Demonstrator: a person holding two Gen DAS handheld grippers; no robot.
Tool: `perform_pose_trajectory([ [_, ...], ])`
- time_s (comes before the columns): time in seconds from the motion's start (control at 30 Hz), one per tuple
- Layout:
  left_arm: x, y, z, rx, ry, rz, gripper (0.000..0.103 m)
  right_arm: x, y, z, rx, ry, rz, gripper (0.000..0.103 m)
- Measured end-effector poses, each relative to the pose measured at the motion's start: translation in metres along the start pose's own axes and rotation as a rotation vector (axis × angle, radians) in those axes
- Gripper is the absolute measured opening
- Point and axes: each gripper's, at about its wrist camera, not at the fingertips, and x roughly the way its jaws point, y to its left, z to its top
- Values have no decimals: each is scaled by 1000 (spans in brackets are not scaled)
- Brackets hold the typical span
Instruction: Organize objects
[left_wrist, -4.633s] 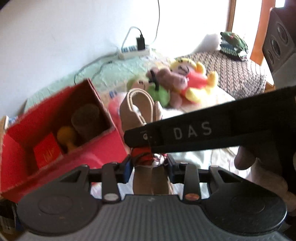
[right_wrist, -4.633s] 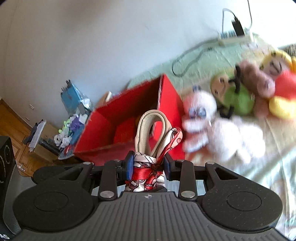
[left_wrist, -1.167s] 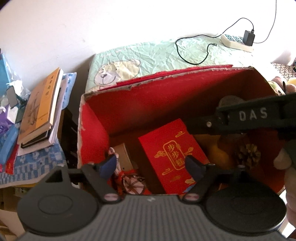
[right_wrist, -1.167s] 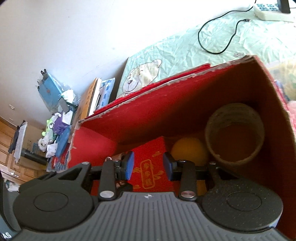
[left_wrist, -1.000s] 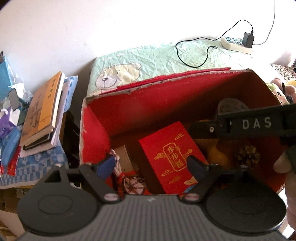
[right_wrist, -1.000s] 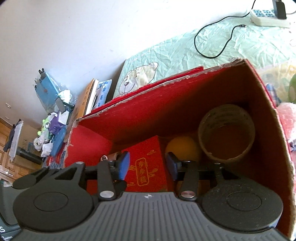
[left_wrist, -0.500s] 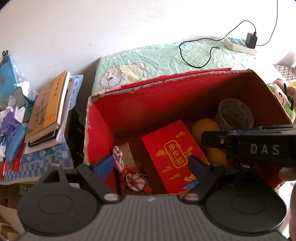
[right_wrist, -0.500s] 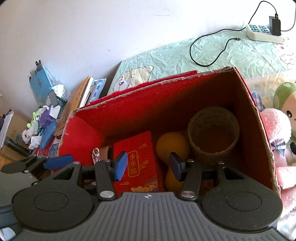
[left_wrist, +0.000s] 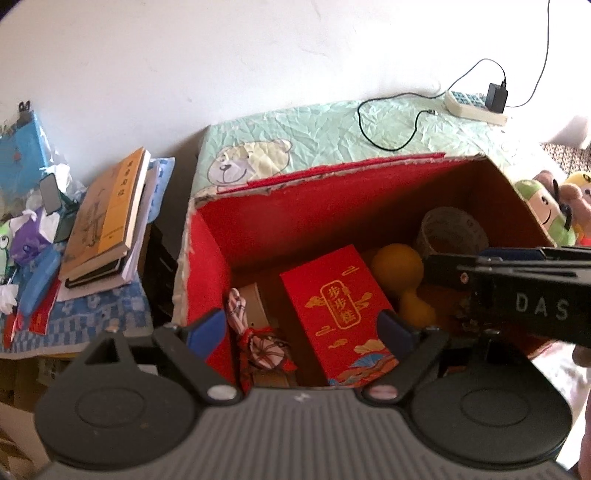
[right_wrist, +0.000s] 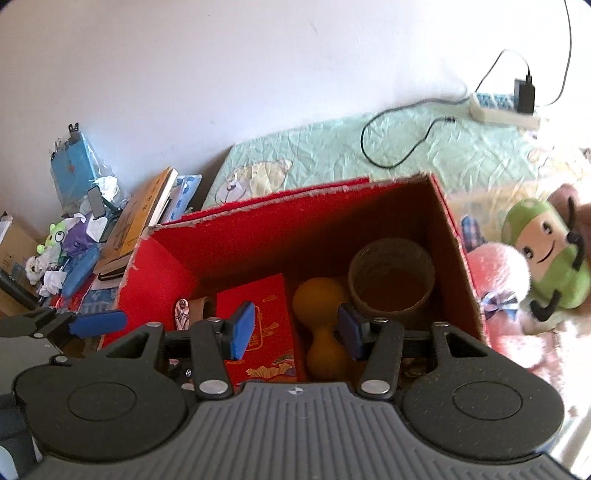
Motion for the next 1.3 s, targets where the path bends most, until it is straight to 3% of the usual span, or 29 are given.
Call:
perform_pose_trajectory([
  [0.17,-15,0,-4,-44,-19,-12,94,-16,5,-4,-28,-32,-6,54],
  [0.33,-26,-8,-13,-56,-20,58,94,-30,2,-12,-26,-47,3,54],
  [0.8,-59,-43,-45,-116,1,134,94,-73,-14,-42,-63,-57,54,54],
  [1.3,-47,-60,-93,-202,176,185,94,-79,-26,-81,-107,51,98,54],
])
